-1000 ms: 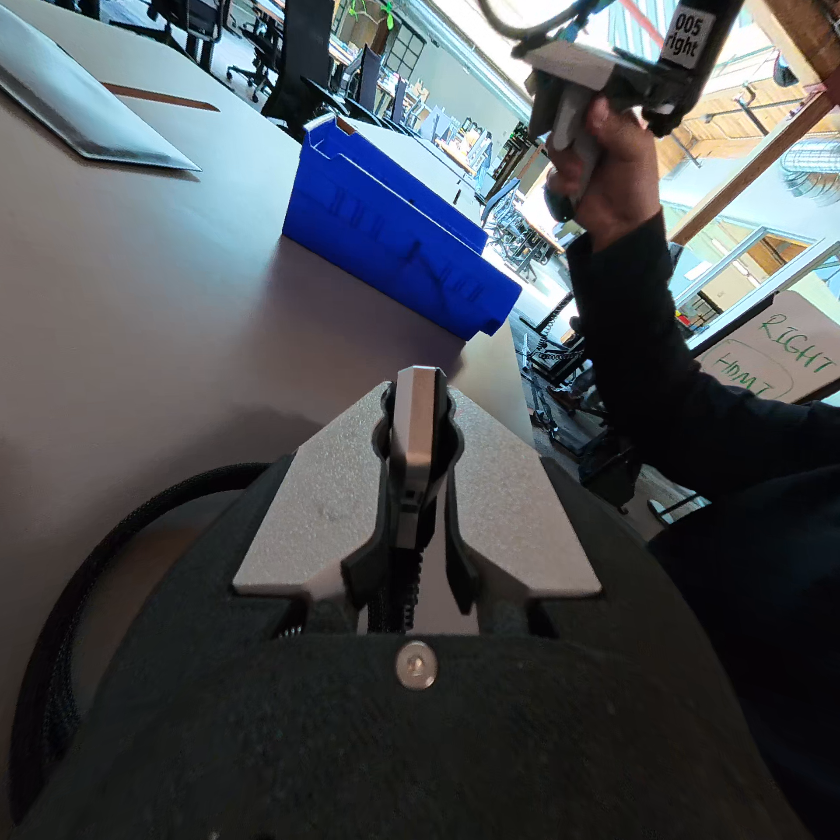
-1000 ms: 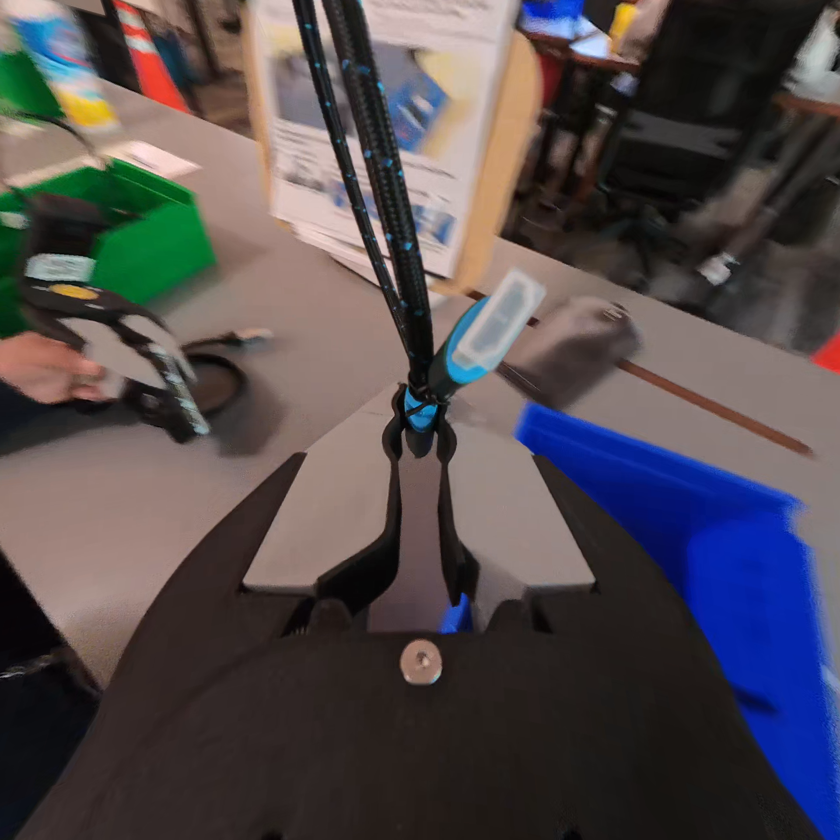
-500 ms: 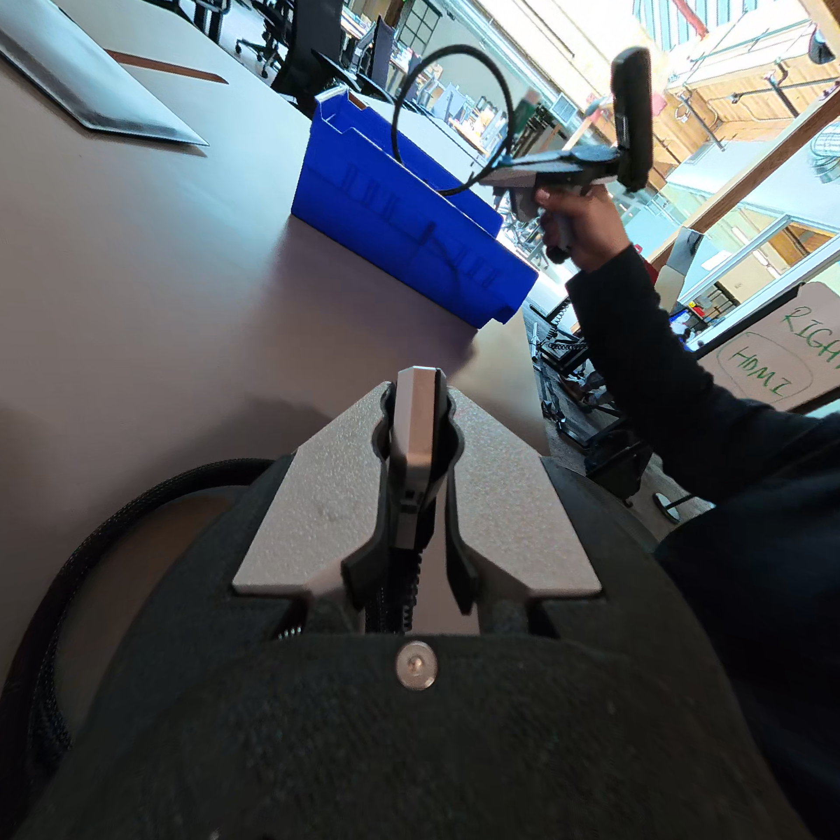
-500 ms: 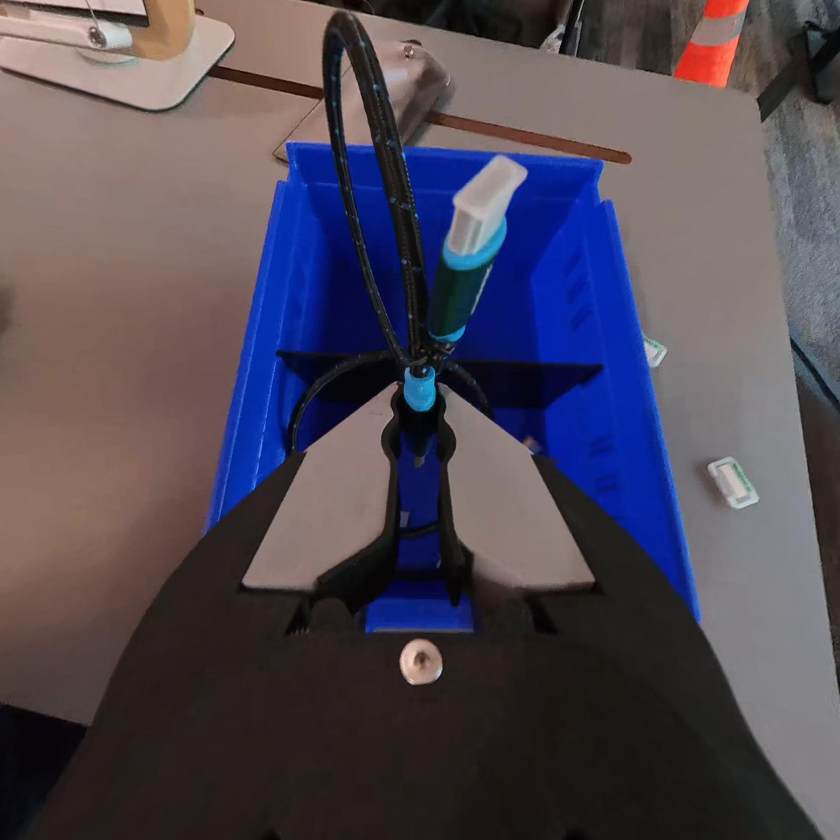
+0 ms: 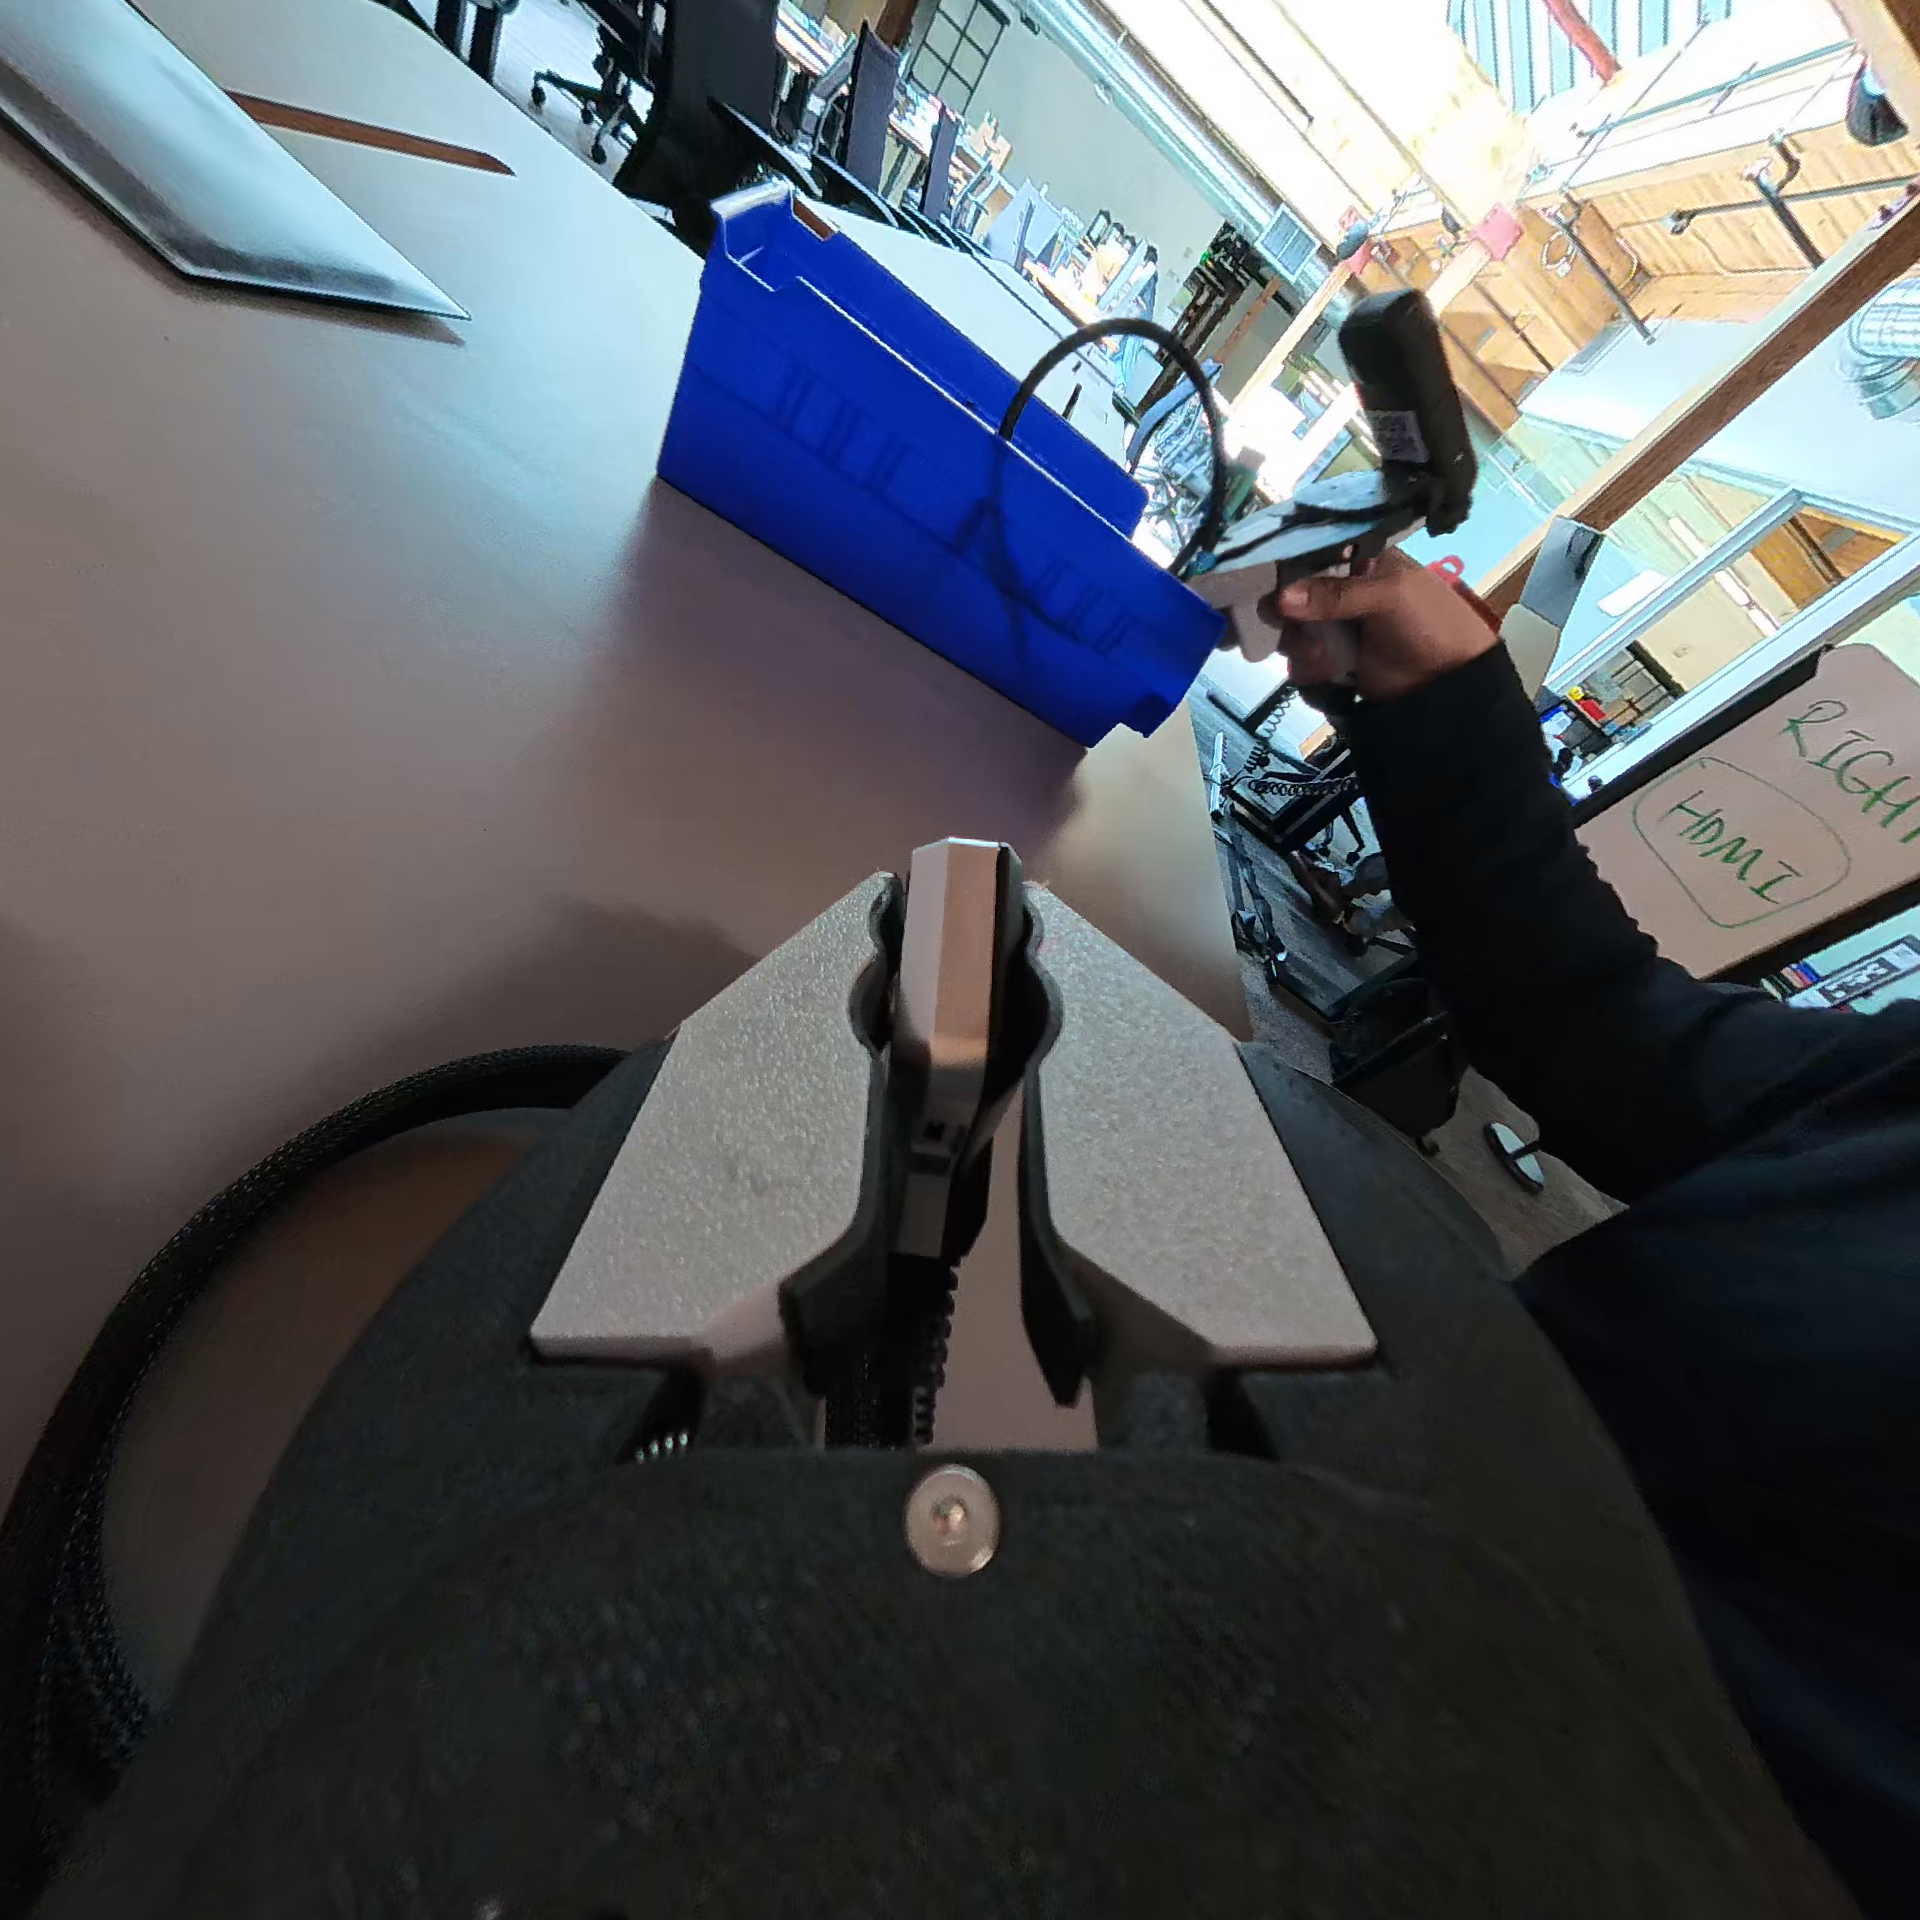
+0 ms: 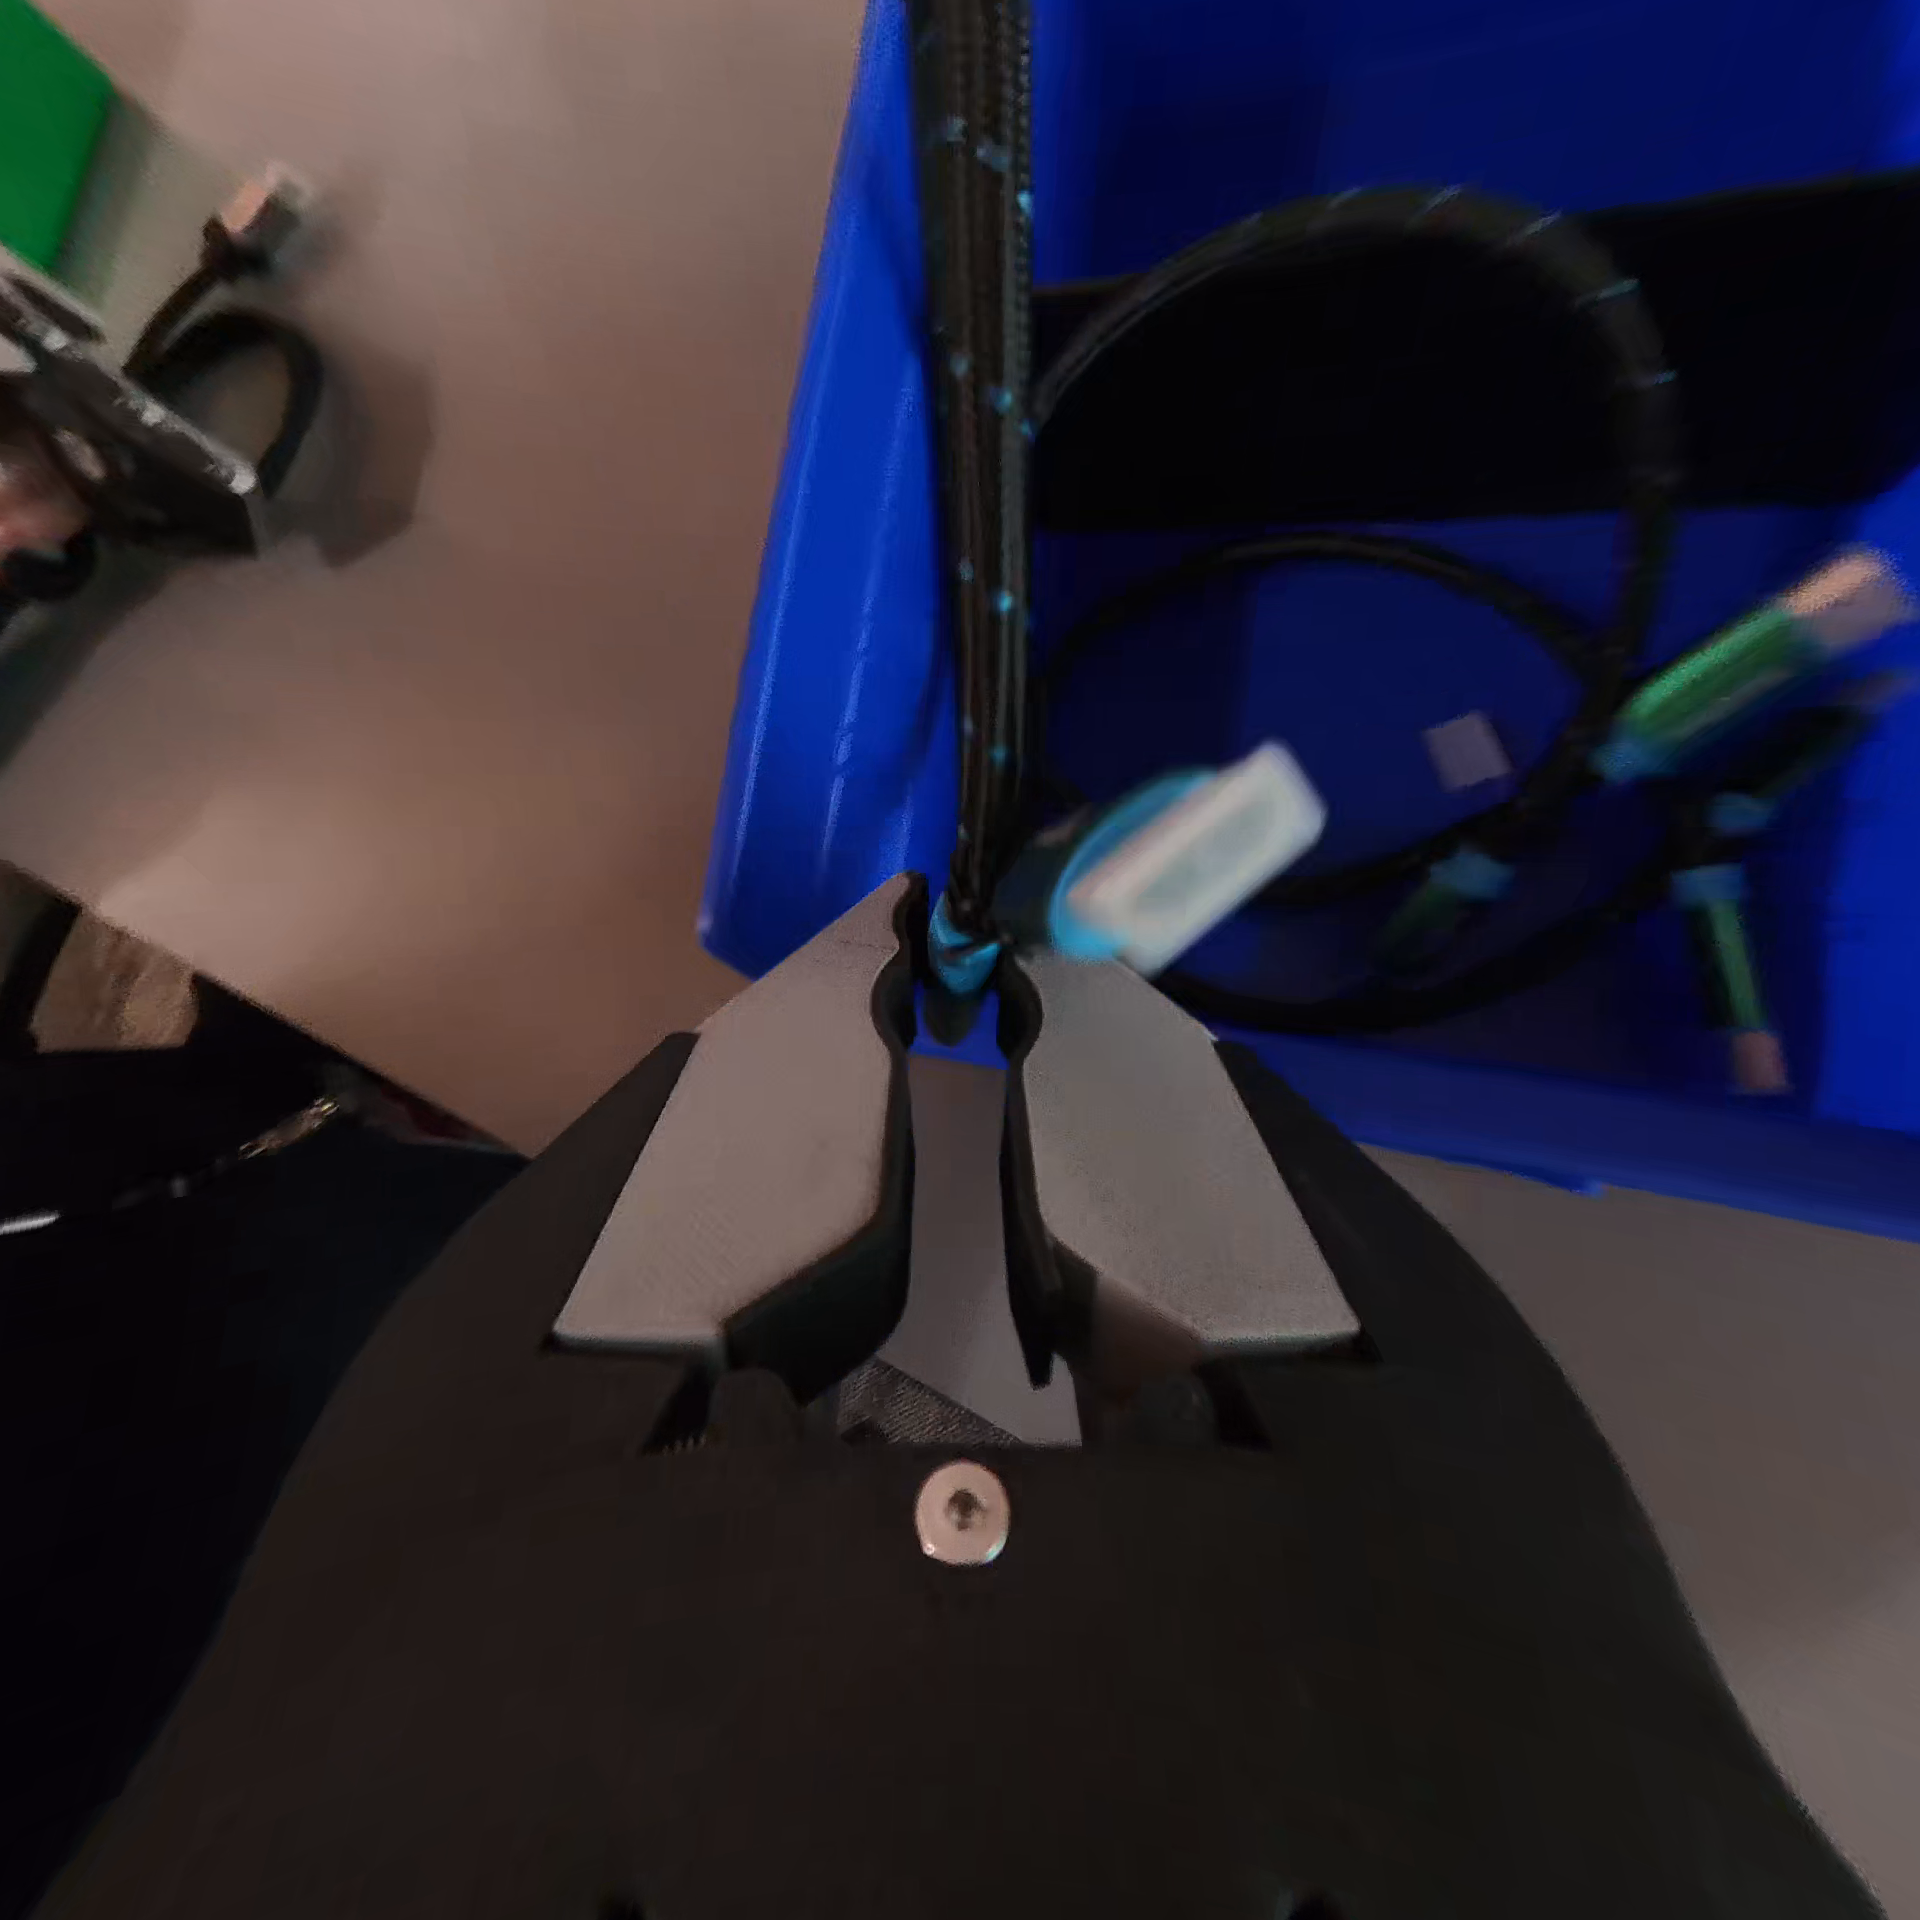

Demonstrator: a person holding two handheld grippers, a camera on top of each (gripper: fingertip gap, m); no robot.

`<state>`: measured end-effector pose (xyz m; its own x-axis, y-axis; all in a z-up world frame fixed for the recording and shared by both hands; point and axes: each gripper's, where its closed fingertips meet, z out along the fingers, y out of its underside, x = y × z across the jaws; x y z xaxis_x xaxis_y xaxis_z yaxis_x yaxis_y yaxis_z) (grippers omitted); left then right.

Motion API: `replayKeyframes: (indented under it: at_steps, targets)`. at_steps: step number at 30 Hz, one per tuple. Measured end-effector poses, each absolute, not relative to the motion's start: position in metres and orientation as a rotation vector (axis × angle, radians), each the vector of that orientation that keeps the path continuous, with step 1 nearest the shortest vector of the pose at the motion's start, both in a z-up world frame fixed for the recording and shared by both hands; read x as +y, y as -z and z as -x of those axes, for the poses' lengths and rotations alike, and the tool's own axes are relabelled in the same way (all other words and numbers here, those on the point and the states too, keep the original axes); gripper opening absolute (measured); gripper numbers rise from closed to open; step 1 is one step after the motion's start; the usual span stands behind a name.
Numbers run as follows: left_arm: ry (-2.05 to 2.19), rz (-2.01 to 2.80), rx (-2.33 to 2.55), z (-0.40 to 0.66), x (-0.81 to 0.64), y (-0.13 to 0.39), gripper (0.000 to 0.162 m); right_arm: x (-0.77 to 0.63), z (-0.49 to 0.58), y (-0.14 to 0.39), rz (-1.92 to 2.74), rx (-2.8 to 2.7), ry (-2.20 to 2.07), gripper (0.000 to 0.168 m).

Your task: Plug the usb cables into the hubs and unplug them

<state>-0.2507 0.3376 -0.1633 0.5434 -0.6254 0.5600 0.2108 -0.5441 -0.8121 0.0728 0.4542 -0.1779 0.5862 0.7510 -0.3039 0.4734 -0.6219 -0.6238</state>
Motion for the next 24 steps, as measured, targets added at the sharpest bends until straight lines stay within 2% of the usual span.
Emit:
replayKeyframes:
  at_steps: [16,24]
  targets:
    - [1.11,1.847,0.36,0.252,0.336,0.161,0.018,0.394,0.064,0.177,2.181,-1.3,-1.032,0.009]
    - [1.109,1.842,0.353,0.254,0.336,0.16,0.018,0.411,0.061,0.146,2.142,-1.277,-0.969,0.008]
